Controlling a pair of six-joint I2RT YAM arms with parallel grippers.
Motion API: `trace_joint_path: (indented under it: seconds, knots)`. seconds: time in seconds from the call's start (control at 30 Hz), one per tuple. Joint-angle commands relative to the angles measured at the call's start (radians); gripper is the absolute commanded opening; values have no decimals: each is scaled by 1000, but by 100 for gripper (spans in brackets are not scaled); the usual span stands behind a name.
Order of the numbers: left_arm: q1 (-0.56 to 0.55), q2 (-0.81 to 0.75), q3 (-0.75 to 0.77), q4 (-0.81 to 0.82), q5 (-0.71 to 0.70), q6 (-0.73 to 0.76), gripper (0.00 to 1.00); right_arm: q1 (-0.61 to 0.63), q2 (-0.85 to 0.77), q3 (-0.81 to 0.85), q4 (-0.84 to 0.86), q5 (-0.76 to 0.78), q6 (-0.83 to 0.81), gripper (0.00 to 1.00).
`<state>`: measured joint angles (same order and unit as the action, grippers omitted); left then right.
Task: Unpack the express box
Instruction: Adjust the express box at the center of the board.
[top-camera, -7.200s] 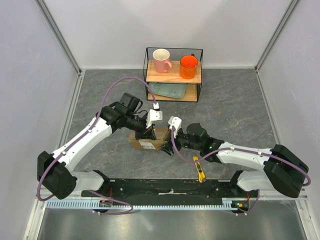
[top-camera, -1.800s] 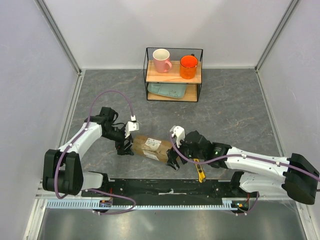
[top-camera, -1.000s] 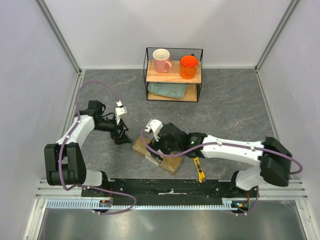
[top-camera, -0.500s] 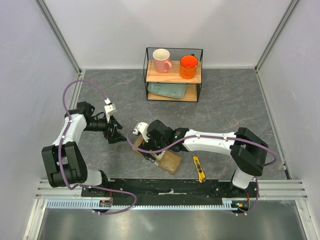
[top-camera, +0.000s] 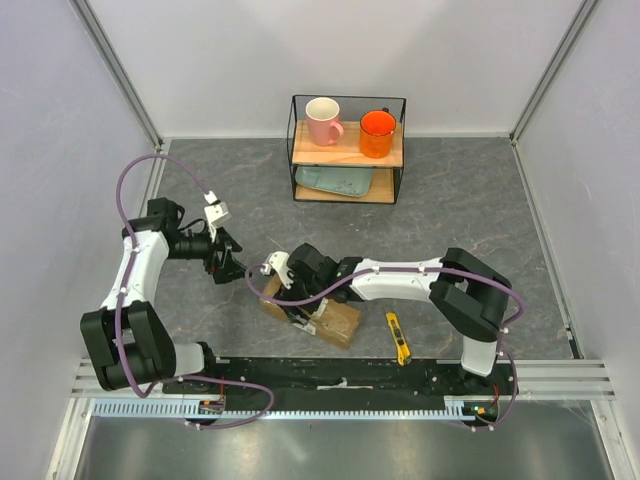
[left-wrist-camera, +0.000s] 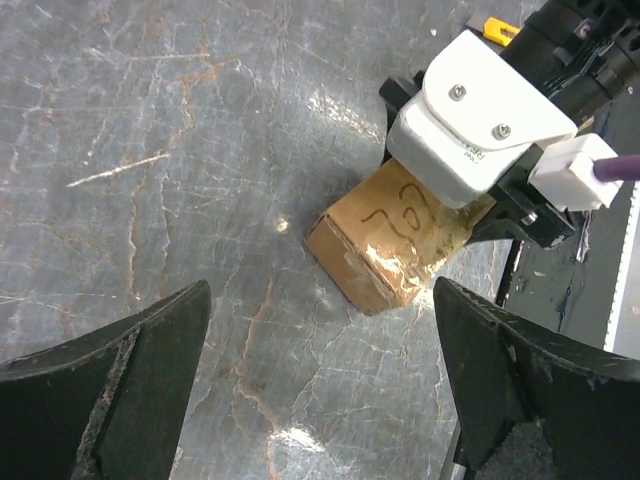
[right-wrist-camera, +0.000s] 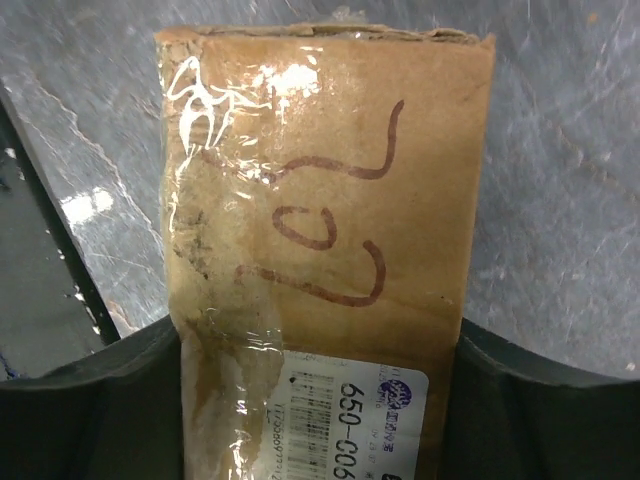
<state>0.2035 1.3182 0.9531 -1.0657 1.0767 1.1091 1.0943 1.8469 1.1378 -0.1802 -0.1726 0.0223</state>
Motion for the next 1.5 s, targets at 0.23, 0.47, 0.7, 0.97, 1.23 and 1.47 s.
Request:
trace_joint_path:
  seconds: [0.23,0.47,0.7,0.97,1.23,1.47]
  knots:
    - [19,-102,314,-160,104,-49,99,-13,-352,-199,593,-162,-87,54]
    - [22,-37,607,-362,88,-18,99,-13,-261,-466,1393,-75,74,63]
    - [20,12,615,-413,14,-22,99,26,12,-429,1938,21,140,61]
    - [19,3,581,-395,-76,-14,99,23,90,-282,1940,15,91,47]
    - [19,-62,432,-314,-222,18,99,-2,124,-234,1940,18,114,26]
    - [-128,-99,265,-200,-283,-74,99,-4,179,-228,1940,12,154,17]
